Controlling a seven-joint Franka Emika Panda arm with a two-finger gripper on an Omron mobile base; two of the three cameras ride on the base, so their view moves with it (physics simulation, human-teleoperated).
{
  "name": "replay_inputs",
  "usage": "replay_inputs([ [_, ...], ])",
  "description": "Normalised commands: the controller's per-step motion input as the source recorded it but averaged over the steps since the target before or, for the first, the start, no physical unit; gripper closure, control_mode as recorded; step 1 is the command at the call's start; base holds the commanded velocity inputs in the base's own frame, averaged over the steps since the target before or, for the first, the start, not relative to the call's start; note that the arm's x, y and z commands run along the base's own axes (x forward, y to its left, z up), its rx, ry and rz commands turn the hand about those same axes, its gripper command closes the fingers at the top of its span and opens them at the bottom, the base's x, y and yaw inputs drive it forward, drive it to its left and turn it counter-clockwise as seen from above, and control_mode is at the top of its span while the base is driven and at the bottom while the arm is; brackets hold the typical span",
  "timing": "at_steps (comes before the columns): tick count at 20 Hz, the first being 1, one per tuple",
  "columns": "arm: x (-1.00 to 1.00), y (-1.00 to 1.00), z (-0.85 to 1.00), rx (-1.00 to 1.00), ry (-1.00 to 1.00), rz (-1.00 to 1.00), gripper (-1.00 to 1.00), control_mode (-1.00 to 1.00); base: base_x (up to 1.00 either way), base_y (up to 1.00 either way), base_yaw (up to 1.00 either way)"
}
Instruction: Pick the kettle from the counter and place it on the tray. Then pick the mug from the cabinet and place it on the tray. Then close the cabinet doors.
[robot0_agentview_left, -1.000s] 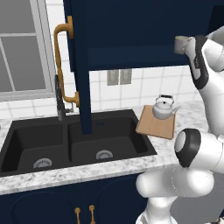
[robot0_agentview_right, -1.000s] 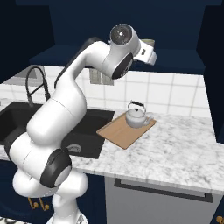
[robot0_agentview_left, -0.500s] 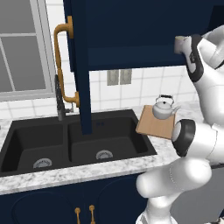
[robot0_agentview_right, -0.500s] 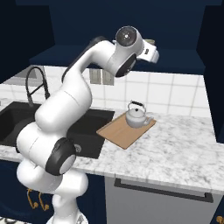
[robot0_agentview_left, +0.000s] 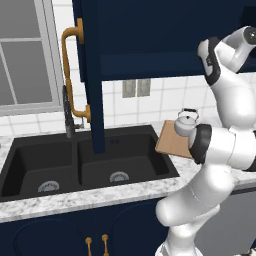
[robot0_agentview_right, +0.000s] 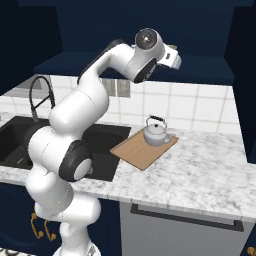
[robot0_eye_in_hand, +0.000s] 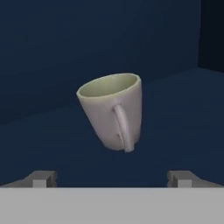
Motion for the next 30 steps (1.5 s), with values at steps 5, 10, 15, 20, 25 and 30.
replay_inputs([
  [5,0.23,-0.23,0.00,0.00,0.09,0.00,-1.00,-1.00,0.00,0.00,0.00],
  [10,0.27,-0.24,-0.06,0.00,0.04,0.01,-1.00,-1.00,0.00,0.00,0.00],
  [15,0.34,-0.12,-0.07,0.00,0.00,0.03,-1.00,-1.00,0.00,0.00,0.00],
  [20,0.14,-0.08,0.00,0.00,0.00,0.03,-1.00,-1.00,0.00,0.00,0.00],
  [25,0.01,0.01,0.00,0.00,0.00,0.01,1.00,-1.00,0.00,0.00,0.00],
  [30,0.14,0.00,-0.10,0.00,0.00,0.00,1.00,-1.00,0.00,0.00,0.00],
])
